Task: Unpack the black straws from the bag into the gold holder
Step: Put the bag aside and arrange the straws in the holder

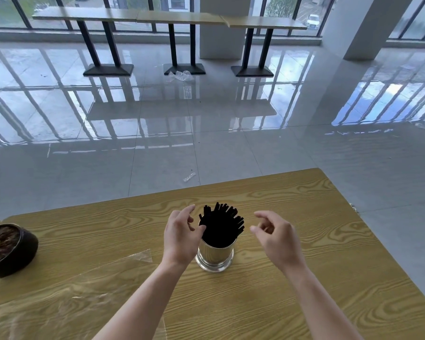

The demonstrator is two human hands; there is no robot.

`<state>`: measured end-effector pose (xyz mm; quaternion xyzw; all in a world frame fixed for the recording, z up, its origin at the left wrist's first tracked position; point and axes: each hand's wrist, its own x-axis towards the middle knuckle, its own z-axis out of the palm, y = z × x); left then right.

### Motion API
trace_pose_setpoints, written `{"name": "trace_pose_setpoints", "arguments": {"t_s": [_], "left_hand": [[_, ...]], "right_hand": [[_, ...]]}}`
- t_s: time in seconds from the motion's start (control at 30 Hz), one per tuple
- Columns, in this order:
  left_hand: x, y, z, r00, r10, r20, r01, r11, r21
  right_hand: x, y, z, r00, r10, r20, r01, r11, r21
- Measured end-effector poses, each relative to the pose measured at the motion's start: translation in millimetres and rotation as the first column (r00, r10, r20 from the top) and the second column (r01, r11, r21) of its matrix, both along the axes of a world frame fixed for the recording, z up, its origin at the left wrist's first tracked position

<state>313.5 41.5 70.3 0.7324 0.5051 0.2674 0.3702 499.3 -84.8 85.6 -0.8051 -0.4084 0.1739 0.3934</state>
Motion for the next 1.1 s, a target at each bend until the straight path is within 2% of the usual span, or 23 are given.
{"name": "trace_pose_setpoints", "arguments": {"t_s": [0.07, 0.13, 0.33, 0.43, 0.67, 0.87, 1.1], "left_hand": [[-0.6, 4.5, 0.4, 0.998, -0.034, -0.045, 0.032, 0.999, -0.027], [1.5, 9.0, 2.6, 0.993, -0.093, -0.075, 0.089, 0.994, -0.063], [12.6, 23.5, 14.4, 0.966, -0.205, -0.159, 0.190, 0.976, -0.102], [15.6, 27.8, 16.9, 0.954, -0.243, -0.177, 0.228, 0.968, -0.101], [20.3, 31.2, 13.9, 0.953, -0.238, -0.186, 0.227, 0.970, -0.083], [21.7, 33.4, 14.3, 0.953, -0.233, -0.192, 0.213, 0.970, -0.120], [26.8, 39.8, 18.0, 0.940, -0.267, -0.214, 0.232, 0.957, -0.173]], "right_hand": [[-6.0, -9.2, -9.3, 0.986, 0.025, -0.162, -0.038, 0.996, -0.078], [-13.4, -6.6, -16.0, 0.976, 0.054, -0.211, -0.089, 0.983, -0.163], [-18.8, 31.0, -12.6, 0.985, 0.111, -0.130, -0.132, 0.977, -0.165], [-15.1, 46.7, -6.3, 0.987, 0.159, -0.026, -0.161, 0.968, -0.192], [-15.3, 66.6, -3.2, 0.982, 0.180, 0.050, -0.165, 0.963, -0.214], [-12.3, 75.9, -3.8, 0.973, 0.232, 0.007, -0.224, 0.949, -0.223], [-9.2, 89.3, 3.5, 0.943, 0.301, -0.141, -0.326, 0.919, -0.221]]}}
